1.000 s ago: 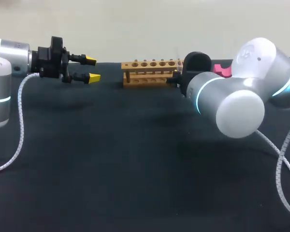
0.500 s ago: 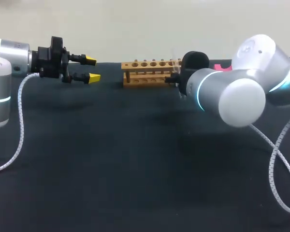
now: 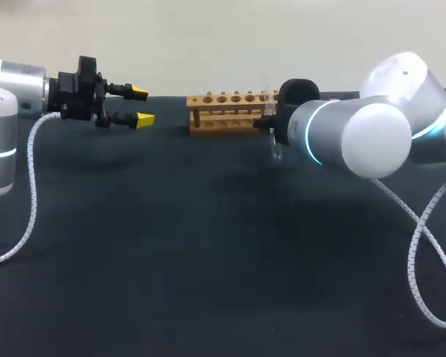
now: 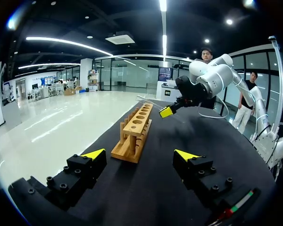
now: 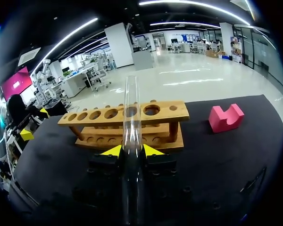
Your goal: Grasp the test tube, adjust it, and insert it.
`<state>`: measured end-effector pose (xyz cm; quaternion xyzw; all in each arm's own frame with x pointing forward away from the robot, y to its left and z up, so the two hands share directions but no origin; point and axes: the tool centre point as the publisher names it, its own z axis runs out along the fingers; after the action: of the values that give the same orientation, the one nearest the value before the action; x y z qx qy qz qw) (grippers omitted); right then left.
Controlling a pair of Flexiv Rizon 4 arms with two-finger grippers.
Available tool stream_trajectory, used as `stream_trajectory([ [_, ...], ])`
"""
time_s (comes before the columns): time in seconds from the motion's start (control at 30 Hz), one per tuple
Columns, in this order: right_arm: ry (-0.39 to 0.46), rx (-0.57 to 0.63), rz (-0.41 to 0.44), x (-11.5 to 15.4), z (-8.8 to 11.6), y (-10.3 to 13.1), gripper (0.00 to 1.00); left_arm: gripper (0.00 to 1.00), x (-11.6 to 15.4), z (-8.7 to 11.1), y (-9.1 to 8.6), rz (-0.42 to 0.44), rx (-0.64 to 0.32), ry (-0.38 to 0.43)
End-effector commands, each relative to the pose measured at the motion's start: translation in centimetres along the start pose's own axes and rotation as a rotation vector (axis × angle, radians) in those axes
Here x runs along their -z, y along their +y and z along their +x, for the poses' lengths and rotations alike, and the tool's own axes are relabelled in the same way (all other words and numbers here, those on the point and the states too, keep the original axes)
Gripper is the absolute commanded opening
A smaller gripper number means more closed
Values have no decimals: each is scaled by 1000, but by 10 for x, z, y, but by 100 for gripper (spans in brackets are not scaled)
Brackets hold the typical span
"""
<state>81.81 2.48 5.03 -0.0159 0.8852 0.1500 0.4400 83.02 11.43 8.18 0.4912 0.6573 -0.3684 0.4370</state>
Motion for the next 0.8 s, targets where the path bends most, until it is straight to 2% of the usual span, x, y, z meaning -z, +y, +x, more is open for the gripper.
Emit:
stream_trajectory([
  [0.03, 46, 4, 7, -6, -4, 0, 0, 100, 0, 1, -1, -4, -3, -3],
  [0.43, 151, 17, -13, -10, -3, 0, 0, 100, 0, 1, -1, -4, -3, -3],
  [0.8, 211, 14, -21, -9, 1, 1, 0, 100, 0, 1, -1, -4, -3, -3],
])
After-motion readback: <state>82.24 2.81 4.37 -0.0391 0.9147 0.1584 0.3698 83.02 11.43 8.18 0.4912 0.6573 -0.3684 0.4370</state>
